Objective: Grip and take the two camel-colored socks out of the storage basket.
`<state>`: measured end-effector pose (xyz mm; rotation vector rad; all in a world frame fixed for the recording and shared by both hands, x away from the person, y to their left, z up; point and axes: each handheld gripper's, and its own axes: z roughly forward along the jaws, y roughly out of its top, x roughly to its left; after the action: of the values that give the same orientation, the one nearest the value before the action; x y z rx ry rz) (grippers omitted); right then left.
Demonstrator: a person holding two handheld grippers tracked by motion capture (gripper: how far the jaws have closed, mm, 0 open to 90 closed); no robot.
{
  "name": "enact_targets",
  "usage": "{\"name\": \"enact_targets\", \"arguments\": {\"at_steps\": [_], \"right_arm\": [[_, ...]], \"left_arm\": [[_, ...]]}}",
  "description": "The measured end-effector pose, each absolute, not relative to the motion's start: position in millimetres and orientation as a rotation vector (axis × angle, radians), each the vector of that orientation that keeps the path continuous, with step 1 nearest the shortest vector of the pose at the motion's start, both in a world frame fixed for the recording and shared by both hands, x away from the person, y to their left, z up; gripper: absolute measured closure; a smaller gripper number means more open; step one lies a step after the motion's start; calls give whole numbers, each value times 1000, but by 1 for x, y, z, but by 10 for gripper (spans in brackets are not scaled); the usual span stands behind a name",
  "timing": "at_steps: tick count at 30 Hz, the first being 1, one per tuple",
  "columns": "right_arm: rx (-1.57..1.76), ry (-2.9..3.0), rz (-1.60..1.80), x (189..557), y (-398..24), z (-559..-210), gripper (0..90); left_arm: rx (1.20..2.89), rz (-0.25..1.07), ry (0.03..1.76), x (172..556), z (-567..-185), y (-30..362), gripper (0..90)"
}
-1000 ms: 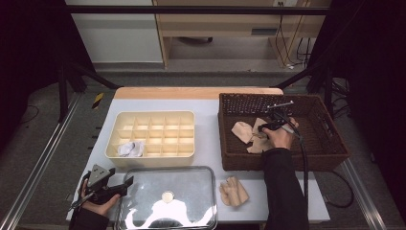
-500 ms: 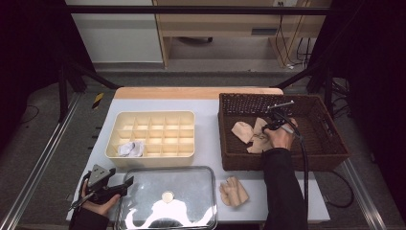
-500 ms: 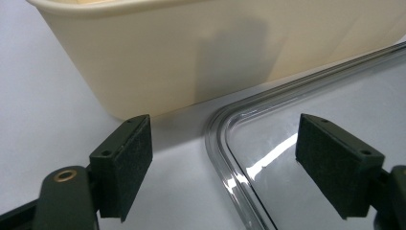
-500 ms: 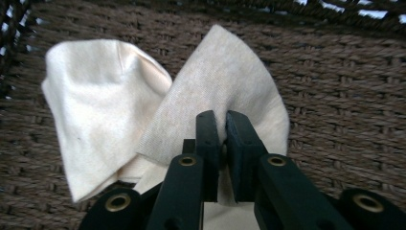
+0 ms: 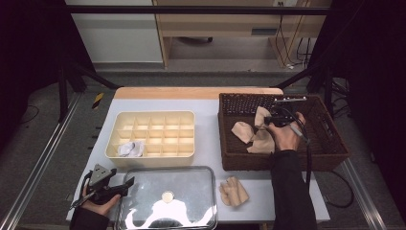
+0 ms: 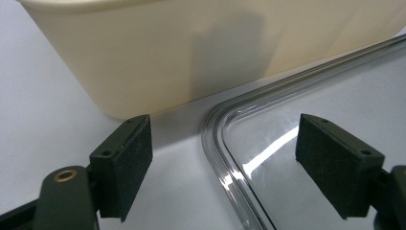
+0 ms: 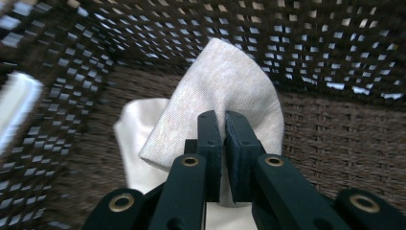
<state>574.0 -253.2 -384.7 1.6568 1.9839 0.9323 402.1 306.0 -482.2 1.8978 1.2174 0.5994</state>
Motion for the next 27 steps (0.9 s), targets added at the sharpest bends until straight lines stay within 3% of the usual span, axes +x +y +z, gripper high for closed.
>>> {"name": "enact_targets", "arguments": {"at_steps": [19,27], "right_arm": [[1310,2006,1278,485,-225,-324,859],[1184,2055,1366,452,-206,-314,858]], "left_arm": [[1887,638,1196,397,-481,305,319],[1878,677,1179,392,-478,305,353]]}}
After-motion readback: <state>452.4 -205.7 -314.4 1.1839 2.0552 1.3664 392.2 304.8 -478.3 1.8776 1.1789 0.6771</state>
